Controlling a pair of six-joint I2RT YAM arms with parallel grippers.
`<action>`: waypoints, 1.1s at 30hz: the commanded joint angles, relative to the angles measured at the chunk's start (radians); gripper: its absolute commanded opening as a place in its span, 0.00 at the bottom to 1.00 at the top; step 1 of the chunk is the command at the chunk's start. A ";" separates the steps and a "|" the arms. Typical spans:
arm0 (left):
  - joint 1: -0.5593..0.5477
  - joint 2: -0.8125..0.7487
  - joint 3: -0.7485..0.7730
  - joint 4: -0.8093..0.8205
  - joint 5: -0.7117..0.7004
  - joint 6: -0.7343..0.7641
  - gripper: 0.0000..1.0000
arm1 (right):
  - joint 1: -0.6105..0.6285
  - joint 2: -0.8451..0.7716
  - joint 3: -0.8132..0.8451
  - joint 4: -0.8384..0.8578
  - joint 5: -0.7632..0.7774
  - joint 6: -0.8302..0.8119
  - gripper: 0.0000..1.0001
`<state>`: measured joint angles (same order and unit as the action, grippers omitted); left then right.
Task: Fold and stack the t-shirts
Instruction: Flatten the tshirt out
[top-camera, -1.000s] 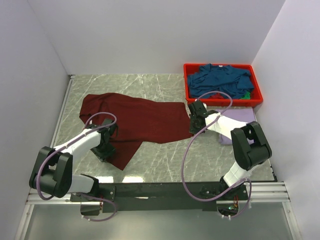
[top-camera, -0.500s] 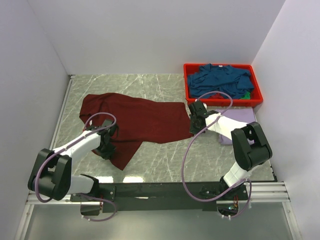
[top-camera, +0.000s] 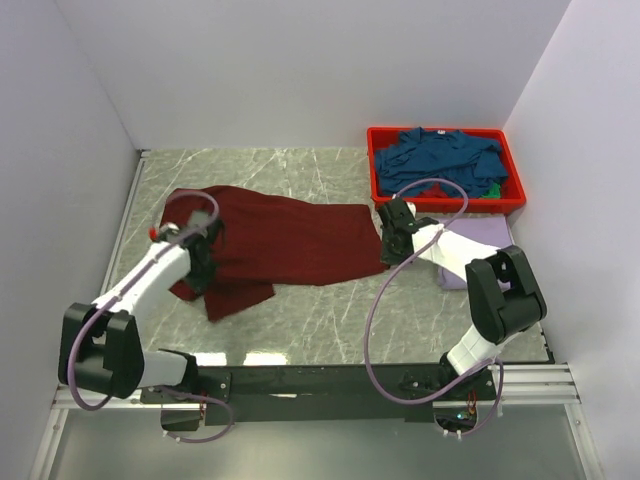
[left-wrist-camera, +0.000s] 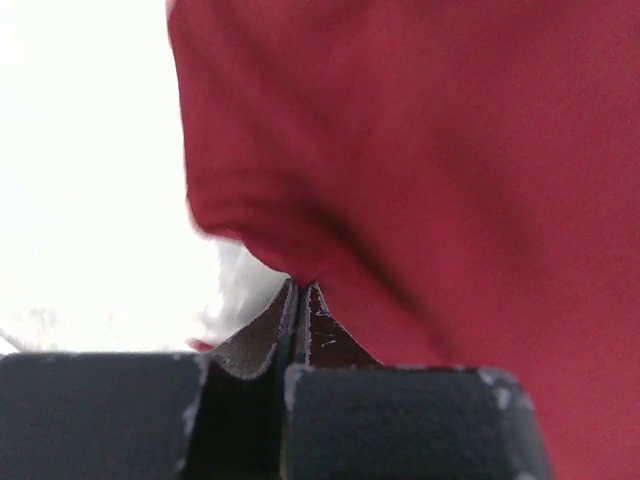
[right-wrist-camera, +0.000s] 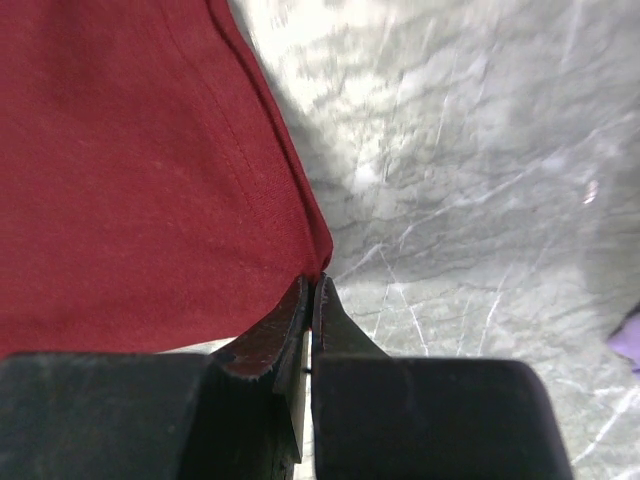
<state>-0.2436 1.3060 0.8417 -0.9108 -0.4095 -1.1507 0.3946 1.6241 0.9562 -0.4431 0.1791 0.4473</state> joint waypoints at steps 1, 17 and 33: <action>0.113 -0.011 0.152 0.015 -0.117 0.179 0.01 | -0.002 -0.049 0.102 -0.046 0.066 0.020 0.00; 0.412 0.188 1.000 0.185 -0.054 0.482 0.01 | -0.046 0.071 0.933 -0.232 0.149 -0.044 0.00; 0.443 -0.086 1.464 0.219 -0.100 0.779 0.00 | -0.049 -0.486 0.857 -0.102 0.023 -0.260 0.00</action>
<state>0.1799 1.2800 2.2196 -0.7296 -0.4007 -0.4835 0.3687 1.2747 1.8477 -0.5999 0.1493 0.2817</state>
